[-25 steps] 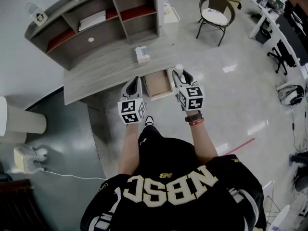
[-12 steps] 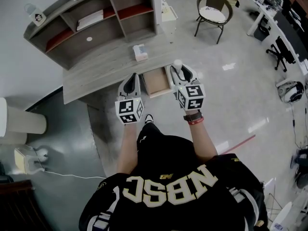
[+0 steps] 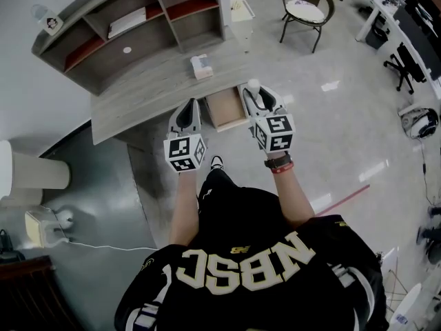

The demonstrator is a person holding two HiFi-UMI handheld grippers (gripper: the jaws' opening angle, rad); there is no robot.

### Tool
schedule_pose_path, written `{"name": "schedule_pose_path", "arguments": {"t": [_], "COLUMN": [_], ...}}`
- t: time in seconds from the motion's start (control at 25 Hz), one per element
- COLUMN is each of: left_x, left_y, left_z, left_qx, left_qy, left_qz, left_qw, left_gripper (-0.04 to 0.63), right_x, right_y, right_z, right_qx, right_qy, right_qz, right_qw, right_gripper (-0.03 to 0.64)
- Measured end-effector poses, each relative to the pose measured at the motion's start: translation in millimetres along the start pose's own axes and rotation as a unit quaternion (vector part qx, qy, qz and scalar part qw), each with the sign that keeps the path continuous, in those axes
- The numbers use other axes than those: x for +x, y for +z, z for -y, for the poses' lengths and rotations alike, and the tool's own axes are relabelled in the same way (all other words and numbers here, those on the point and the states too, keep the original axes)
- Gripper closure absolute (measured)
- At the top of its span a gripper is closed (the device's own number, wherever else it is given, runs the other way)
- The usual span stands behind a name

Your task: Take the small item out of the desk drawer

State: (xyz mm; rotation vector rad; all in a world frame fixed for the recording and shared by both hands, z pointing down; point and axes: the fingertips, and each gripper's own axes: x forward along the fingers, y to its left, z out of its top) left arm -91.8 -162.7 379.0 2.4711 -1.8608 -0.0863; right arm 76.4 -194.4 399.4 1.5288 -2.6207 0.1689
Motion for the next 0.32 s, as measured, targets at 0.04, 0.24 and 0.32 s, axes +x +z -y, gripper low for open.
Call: {"name": "schedule_pose_path", "arguments": {"t": [0.04, 0.24, 0.32], "left_x": [0, 5, 8], "left_y": [1, -6, -12], "left_z": [-1, -5, -6], "left_qx": [-0.001, -0.004, -0.004], "left_qy": [0.001, 0.003, 0.001], "left_qz": [0.000, -0.005, -0.011], "left_qw": [1.0000, 1.0000, 0.9999], "left_gripper": [0.582, 0.581, 0.581], "right_x": [0, 9, 15], "right_y": [-1, -14, -25], "right_z": [0, 0, 1], "right_qx": [0.001, 0.006, 0.012], "right_qy": [0.000, 0.004, 0.007], "right_qz": [-0.001, -0.015, -0.025], "right_qw": [1.000, 1.000, 1.000], "right_gripper": [0.469, 0.469, 0.469]}}
